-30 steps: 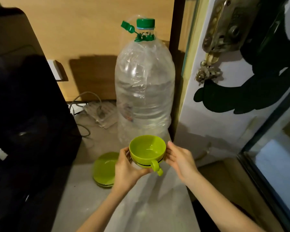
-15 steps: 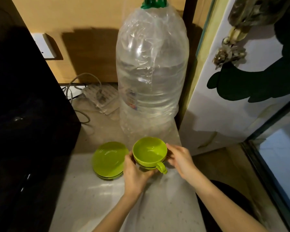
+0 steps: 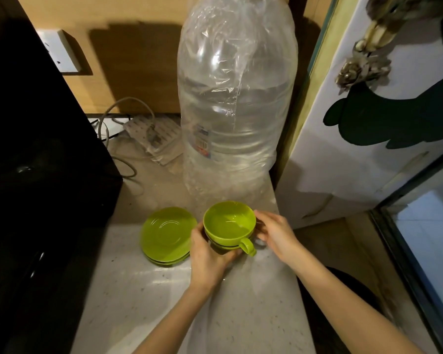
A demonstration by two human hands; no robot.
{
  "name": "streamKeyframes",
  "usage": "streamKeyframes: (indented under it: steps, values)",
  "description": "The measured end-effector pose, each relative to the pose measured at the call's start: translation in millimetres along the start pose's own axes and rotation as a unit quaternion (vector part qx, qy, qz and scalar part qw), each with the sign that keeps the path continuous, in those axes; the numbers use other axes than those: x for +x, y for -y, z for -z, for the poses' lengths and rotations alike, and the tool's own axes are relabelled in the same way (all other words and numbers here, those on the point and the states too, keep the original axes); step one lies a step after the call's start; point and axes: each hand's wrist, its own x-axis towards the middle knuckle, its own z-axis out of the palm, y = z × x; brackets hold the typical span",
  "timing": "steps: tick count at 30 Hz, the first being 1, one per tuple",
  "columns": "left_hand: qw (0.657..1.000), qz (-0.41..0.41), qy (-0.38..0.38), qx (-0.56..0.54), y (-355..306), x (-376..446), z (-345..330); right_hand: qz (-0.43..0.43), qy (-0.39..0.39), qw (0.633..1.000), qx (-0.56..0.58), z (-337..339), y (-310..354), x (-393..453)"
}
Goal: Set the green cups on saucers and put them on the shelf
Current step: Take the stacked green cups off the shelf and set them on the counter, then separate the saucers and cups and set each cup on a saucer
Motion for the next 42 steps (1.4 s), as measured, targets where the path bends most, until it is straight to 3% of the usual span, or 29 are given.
streamKeyframes:
  steps: [3, 5, 8, 11, 15, 19, 27, 36, 42]
  values:
    - [0.998, -0.001, 0.056, 0.014, -1.4, 3.9, 14.8, 0.0, 0.029, 0.996, -0.079, 0.3, 16.6, -1.1]
    - [0.995, 0.014, 0.099, 0.008, -1.4, 6.8, 33.4, 0.049, 0.037, 0.975, -0.212, -2.7, 32.2, -3.5]
    - [0.99, 0.013, 0.139, 0.02, -1.2, 13.8, 68.4, 0.159, 0.027, 0.893, -0.421, -20.4, 50.4, -10.7]
    - [0.992, -0.009, 0.108, 0.058, 0.9, 20.7, 101.6, 0.232, 0.057, 0.842, -0.483, -54.0, 54.5, -25.8]
    - [0.995, -0.006, 0.005, 0.098, 15.1, 29.1, 126.6, 0.257, 0.131, 0.865, -0.411, -94.8, 36.7, -37.7]
    - [0.988, -0.001, 0.034, 0.149, 29.3, 28.5, 130.3, 0.183, 0.179, 0.917, -0.306, -116.6, 6.5, -44.9]
    - [0.987, -0.041, 0.04, 0.15, 45.5, 30.3, 125.0, 0.108, 0.15, 0.886, -0.426, -133.1, -38.9, -46.1]
    - [0.985, -0.002, 0.041, 0.166, 42.7, 29.0, 125.4, 0.089, 0.136, 0.908, -0.387, -131.4, -45.7, -45.6]
    - [0.987, -0.022, 0.01, 0.161, 44.2, 12.3, 130.1, 0.078, 0.14, 0.926, -0.343, -125.7, -49.1, -58.7]
